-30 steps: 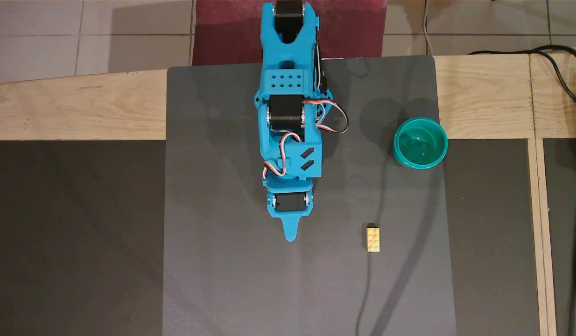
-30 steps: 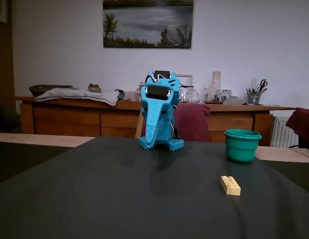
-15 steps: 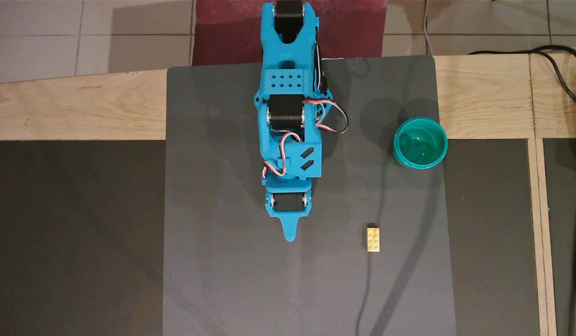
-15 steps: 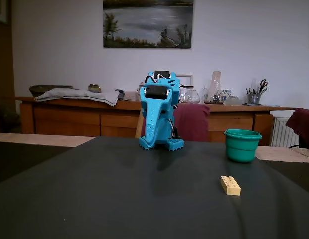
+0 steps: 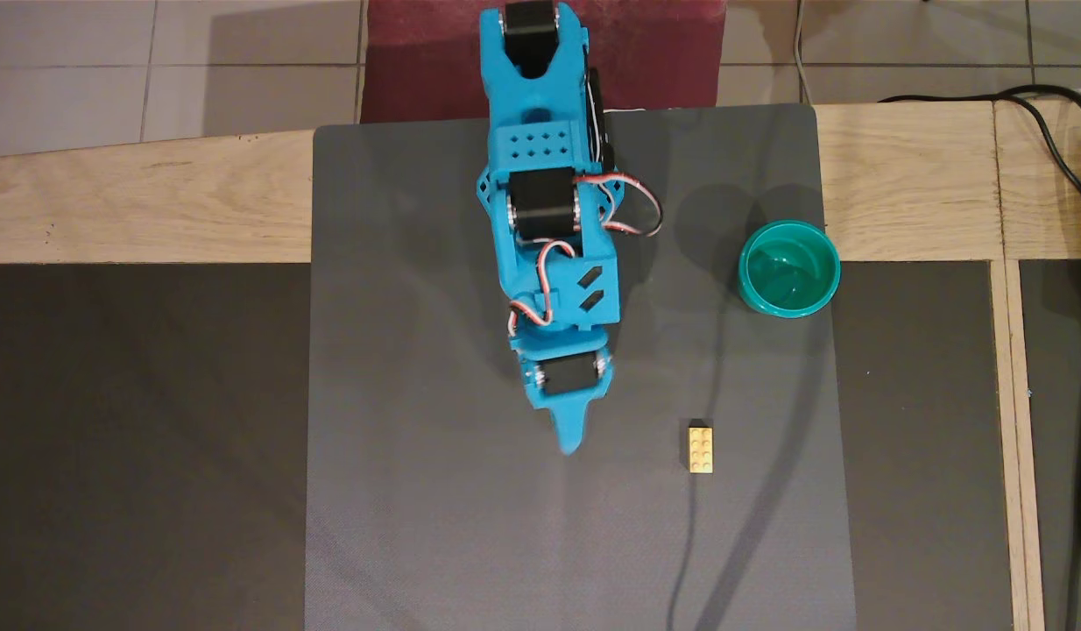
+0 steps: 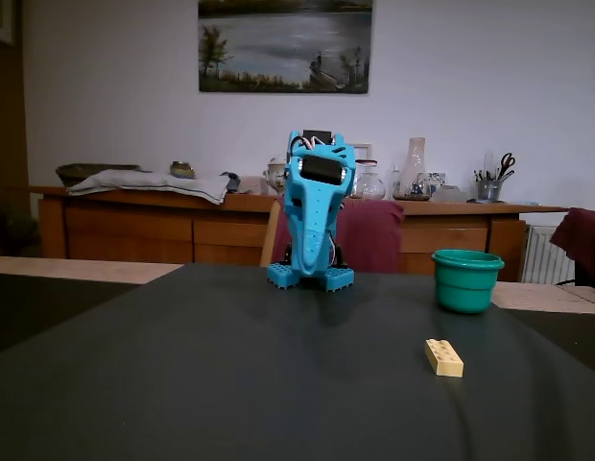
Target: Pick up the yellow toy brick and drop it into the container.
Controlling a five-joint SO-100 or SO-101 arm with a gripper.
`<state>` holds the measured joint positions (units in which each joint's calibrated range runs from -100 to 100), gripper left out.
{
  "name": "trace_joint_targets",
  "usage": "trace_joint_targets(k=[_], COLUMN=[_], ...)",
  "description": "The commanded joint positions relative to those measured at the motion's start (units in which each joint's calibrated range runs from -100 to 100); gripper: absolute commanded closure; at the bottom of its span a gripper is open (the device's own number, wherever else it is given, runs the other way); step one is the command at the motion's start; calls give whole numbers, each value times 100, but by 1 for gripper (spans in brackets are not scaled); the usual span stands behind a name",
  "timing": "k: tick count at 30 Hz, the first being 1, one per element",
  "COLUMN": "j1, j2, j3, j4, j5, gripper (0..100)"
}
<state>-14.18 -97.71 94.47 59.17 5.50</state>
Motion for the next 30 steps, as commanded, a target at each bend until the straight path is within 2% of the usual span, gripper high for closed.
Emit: trace_joint_targets(k=[1, 7, 23, 30], j1=[-327, -381, -1039, -1131], j2=[7, 15, 32, 1120], j3=[-521, -927, -1379, -1622], j4=[458, 529, 893, 484], j5=[56, -142, -137, -142], gripper=[100, 100, 100, 100])
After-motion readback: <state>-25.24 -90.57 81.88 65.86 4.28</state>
